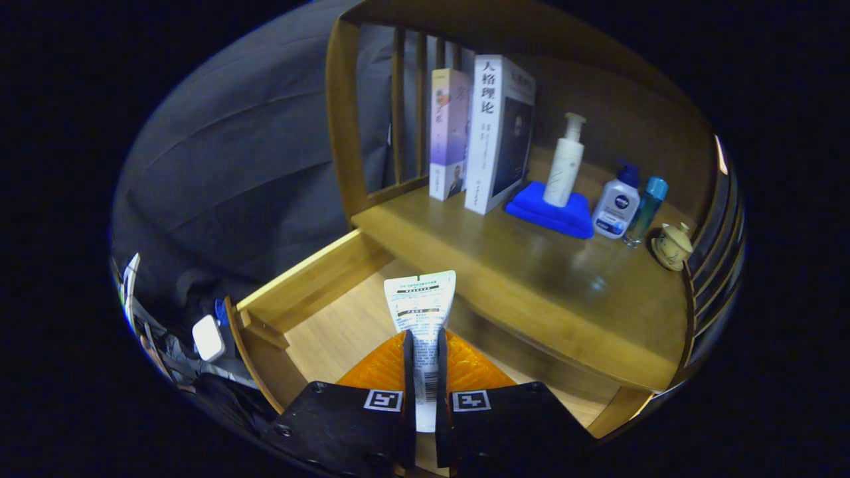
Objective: Pull open the drawer, take out the items inside it, and place them on the countertop above the cabinet.
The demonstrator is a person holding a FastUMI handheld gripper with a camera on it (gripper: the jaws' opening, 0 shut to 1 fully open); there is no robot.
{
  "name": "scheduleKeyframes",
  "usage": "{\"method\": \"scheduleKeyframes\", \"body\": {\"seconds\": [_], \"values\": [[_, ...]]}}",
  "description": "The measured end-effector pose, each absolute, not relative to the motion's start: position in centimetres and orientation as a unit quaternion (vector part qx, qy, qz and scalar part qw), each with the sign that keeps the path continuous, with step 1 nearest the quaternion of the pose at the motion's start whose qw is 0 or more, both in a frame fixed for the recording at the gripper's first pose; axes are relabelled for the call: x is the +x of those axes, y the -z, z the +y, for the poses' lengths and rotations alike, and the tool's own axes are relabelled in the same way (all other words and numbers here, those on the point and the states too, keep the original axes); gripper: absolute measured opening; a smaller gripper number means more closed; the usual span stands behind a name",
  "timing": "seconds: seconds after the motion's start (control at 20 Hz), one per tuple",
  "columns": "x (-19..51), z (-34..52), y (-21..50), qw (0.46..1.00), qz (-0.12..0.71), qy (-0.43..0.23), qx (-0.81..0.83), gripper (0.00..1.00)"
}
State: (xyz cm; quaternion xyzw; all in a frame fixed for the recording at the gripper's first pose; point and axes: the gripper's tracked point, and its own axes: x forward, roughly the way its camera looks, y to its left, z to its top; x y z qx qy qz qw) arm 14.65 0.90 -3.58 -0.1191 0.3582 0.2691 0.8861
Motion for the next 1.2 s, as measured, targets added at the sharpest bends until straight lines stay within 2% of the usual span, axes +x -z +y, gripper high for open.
{"method": "scheduleKeyframes", "body": {"seconds": [0.5,0.8,1.2], "values": [[22.2,-1.5,0.0,0.931,0.326,-0.156,0.056,0.13],[25.7,-4.2,0.3,0.930,0.321,-0.087,0.155,0.13],[27.6,-5.5,3.3,0.918,0.340,-0.026,0.201,0.15]]}}
